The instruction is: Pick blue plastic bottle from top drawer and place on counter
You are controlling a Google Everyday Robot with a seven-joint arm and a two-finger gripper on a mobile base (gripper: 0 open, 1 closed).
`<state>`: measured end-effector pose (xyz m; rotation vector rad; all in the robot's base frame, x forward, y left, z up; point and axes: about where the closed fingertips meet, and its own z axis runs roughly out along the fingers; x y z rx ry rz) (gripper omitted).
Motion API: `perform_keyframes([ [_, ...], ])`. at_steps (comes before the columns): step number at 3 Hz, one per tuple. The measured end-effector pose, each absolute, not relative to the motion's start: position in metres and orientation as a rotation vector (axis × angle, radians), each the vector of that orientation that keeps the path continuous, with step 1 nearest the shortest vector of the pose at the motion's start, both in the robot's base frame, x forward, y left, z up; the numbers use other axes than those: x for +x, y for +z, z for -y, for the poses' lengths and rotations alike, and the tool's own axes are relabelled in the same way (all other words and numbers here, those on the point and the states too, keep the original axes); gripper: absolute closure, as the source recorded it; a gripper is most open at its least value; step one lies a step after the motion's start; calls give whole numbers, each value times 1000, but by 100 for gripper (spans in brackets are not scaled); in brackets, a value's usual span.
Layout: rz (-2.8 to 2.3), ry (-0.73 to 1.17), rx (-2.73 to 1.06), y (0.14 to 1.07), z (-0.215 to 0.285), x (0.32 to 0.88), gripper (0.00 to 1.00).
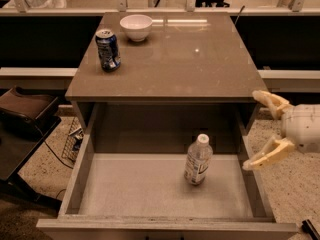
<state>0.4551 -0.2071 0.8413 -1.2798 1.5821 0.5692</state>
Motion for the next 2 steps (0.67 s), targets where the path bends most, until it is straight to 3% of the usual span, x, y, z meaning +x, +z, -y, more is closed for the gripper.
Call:
perform_keyframes([
  [2,-1526,574,-1294,837,198,459,0],
])
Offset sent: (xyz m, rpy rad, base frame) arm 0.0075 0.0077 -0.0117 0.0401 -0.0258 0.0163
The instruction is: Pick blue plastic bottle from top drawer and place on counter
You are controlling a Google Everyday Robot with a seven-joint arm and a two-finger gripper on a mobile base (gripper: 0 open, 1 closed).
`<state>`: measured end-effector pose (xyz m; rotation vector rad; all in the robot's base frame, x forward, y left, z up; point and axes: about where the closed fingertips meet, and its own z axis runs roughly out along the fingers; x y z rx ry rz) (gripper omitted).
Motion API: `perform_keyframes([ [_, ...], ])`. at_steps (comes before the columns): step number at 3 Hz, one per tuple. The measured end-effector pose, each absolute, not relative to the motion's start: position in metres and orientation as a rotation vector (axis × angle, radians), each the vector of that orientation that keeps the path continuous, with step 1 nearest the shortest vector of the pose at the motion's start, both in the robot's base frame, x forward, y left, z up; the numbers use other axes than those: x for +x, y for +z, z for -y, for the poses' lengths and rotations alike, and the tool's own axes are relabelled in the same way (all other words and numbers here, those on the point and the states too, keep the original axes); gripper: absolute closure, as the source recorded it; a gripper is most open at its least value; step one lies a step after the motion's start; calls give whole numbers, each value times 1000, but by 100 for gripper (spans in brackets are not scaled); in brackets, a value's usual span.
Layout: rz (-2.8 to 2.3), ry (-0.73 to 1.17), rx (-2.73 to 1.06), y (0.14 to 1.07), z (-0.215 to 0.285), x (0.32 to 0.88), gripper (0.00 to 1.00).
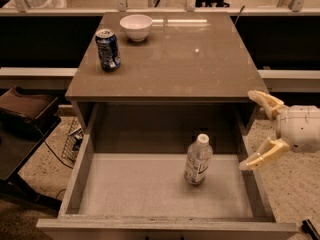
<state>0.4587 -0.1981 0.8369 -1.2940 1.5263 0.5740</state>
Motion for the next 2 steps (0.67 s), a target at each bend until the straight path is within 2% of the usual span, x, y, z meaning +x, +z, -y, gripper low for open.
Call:
perform_keyframes([
  [2,-1525,792,-1189,753,161,480,0],
])
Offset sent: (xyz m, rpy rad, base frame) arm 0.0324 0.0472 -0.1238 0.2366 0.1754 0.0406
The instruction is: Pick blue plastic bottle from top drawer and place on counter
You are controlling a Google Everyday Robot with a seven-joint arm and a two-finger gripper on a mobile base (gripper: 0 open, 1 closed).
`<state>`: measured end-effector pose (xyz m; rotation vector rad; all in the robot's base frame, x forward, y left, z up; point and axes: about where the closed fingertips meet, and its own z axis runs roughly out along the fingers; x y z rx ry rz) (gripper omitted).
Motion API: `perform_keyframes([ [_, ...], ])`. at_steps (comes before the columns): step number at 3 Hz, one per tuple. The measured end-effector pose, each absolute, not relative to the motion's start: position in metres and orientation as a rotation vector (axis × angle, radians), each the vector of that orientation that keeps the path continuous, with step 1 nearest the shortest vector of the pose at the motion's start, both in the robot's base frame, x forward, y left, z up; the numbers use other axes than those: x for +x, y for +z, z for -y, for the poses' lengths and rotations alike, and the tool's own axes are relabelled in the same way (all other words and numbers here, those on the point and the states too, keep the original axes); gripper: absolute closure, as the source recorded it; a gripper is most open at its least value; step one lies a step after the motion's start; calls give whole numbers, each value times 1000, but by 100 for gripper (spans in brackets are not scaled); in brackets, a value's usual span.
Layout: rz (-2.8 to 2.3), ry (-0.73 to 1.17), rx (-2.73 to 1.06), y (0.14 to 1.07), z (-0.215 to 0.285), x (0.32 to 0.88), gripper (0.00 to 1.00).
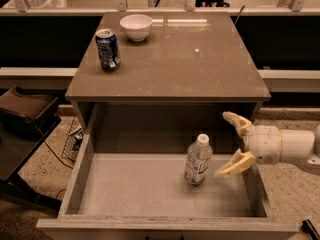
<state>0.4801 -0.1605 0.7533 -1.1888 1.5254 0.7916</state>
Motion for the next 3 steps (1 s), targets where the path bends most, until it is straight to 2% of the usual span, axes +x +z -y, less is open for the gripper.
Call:
perform_keyframes([
  [2,-1451,911,-1205,723,124,476,0],
  [3,-1432,954,-1205,708,112,470,11],
])
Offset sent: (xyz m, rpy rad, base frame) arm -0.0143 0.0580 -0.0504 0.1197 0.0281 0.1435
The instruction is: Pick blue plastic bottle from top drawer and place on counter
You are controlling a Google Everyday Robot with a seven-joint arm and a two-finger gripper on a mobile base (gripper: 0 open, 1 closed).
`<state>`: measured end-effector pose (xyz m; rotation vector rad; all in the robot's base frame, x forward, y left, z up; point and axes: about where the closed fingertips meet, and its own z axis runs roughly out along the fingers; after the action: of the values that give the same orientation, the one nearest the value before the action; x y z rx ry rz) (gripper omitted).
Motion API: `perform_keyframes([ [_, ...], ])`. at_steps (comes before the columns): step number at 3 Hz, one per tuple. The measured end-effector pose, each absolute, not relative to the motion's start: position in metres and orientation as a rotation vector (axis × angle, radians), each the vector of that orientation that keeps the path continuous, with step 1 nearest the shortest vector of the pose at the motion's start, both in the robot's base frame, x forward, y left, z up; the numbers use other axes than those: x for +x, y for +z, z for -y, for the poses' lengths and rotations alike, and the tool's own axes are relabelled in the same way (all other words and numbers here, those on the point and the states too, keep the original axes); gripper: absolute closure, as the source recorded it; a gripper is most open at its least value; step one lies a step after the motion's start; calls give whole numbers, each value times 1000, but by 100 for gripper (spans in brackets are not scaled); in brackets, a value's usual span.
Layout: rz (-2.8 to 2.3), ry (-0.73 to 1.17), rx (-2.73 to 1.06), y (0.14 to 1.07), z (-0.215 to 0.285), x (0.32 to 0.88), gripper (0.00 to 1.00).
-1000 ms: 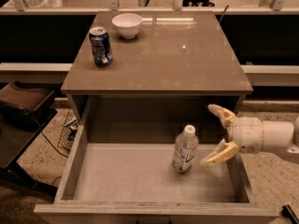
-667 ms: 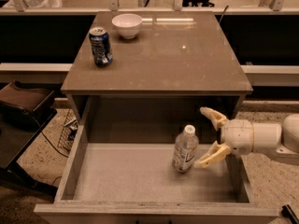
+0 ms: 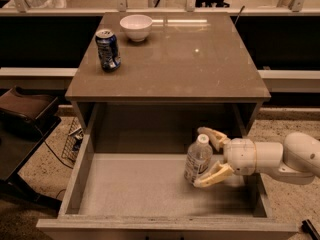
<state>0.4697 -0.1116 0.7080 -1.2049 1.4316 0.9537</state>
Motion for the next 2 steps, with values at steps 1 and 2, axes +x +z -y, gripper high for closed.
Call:
perform_keyframes([
  [1,-1429,957,-1208,708,110,470,35],
  [2,-1426,962,-1211,709,107,469,65],
])
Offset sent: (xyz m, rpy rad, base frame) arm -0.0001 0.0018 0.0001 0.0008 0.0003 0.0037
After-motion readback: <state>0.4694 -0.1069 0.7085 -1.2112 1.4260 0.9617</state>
